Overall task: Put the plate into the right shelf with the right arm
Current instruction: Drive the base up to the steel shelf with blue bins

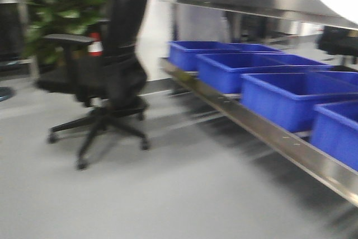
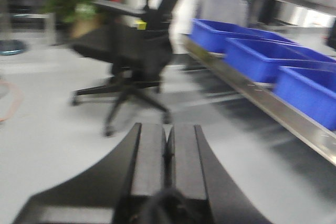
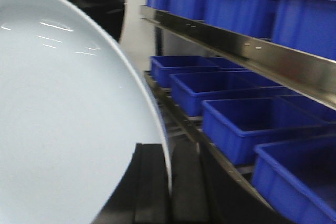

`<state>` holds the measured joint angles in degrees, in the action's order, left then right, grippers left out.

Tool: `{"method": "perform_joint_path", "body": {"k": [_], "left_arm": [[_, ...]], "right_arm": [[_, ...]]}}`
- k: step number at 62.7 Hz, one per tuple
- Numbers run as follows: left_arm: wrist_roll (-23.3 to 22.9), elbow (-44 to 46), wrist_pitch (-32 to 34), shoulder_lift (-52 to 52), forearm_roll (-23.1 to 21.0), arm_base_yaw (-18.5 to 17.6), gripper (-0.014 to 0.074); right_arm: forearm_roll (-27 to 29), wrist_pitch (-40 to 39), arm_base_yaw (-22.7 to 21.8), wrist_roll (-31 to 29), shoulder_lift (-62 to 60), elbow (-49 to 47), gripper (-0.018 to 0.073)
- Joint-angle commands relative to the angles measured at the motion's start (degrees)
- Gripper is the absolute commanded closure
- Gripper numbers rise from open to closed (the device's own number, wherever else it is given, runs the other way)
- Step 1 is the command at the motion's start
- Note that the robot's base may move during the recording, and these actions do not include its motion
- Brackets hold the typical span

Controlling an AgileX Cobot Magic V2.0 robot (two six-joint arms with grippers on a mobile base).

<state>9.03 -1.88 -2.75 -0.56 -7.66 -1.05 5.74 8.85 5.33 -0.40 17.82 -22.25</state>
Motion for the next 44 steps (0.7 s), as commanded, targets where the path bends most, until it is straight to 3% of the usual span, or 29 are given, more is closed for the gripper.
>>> {"method": "perform_joint_path", "body": {"k": [1, 44], "left_arm": [[-0.40, -0.59, 5.16, -0.59, -0.47, -0.11, 0.0725], [-0.40, -0.59, 5.16, -0.59, -0.47, -0.11, 0.0725]], "right_arm": [[0.29, -5.39, -0.29, -0.22, 0.28, -1.66, 0.0505], [0.29, -5.39, -0.29, -0.22, 0.28, -1.66, 0.0505]]}}
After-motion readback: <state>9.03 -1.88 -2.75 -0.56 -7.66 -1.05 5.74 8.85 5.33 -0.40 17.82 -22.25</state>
